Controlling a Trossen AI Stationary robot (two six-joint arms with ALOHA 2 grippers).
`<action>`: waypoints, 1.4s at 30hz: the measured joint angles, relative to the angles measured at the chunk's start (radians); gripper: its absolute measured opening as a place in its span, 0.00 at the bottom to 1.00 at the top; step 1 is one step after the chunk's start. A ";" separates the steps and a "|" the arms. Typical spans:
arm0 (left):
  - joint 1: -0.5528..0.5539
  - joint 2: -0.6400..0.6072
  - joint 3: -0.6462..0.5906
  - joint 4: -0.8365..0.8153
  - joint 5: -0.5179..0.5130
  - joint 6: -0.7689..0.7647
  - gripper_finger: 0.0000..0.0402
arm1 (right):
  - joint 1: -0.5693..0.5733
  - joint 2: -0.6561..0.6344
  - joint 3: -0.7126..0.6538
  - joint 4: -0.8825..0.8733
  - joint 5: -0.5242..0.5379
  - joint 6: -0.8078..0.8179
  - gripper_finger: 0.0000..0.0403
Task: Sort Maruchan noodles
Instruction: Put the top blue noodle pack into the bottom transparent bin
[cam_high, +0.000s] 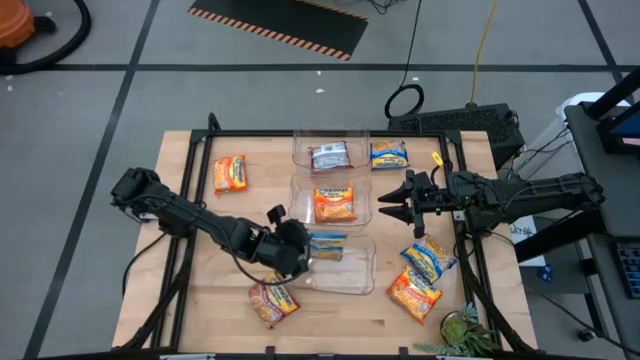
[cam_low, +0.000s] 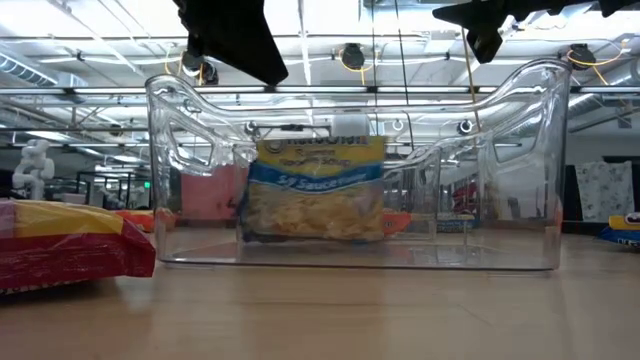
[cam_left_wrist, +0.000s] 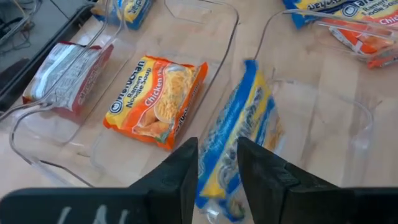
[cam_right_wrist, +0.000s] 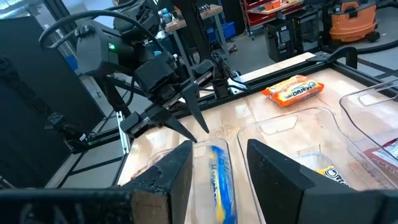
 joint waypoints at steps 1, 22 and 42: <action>-0.002 0.000 0.000 0.000 0.000 0.001 0.30 | 0.000 0.000 0.000 0.000 0.000 0.000 0.37; -0.028 0.000 0.000 0.000 0.005 0.034 0.31 | 0.000 0.000 0.000 -0.071 0.203 -0.028 0.37; -0.027 0.000 0.000 0.065 0.039 0.072 0.31 | -0.125 0.025 0.000 -0.358 0.654 0.019 0.37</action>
